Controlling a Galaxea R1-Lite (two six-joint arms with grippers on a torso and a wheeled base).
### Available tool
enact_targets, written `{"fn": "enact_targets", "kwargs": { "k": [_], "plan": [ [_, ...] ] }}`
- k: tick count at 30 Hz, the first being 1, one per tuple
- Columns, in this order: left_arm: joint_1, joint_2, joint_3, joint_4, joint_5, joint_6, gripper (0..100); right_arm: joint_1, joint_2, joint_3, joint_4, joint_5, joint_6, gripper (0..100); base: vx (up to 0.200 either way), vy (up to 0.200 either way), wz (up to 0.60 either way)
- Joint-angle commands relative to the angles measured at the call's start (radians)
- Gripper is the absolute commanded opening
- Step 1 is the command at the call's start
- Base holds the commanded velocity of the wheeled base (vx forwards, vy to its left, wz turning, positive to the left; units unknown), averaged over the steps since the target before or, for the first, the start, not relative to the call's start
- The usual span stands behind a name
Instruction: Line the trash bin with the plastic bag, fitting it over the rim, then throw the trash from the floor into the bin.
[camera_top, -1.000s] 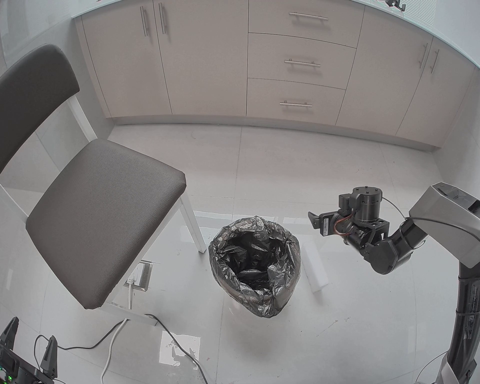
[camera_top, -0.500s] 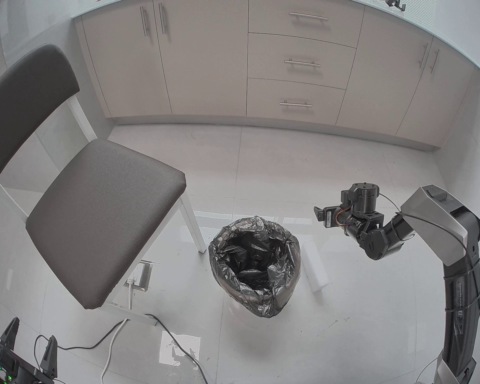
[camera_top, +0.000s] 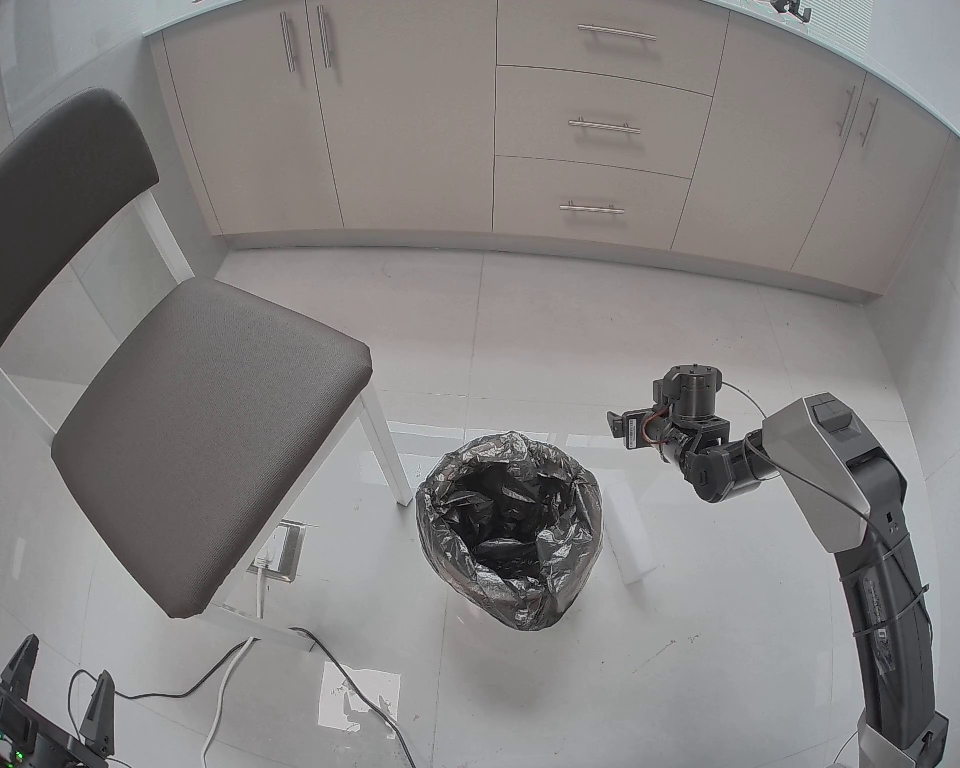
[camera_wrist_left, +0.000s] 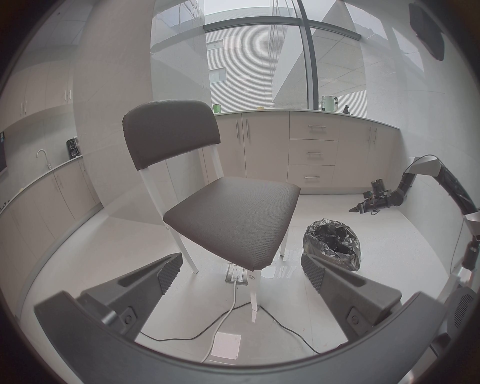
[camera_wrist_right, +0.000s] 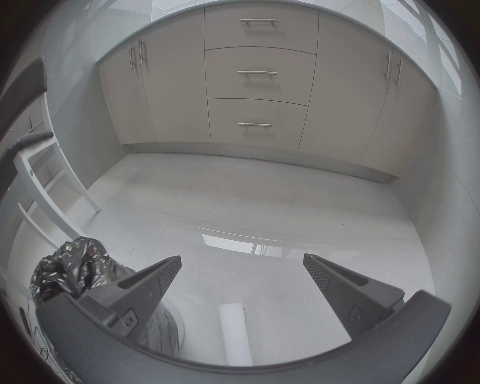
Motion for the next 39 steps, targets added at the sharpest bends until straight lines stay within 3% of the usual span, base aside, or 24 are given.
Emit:
{"fn": "enact_targets", "kwargs": {
  "k": [1, 14, 39],
  "plan": [
    [0.000, 0.004, 0.000, 0.000, 0.000, 0.000, 100, 0.000, 0.124, -0.152, 0.066, -0.005, -0.005, 100, 0.000, 0.000, 0.00],
    [0.000, 0.004, 0.000, 0.000, 0.000, -0.001, 100, -0.028, 0.222, -0.256, 0.091, -0.007, -0.048, 100, 0.000, 0.000, 0.00],
    [0.002, 0.004, 0.000, 0.000, 0.000, -0.001, 100, -0.028, 0.304, -0.256, 0.148, -0.007, -0.051, 100, 0.000, 0.000, 0.00]
  ]
}}
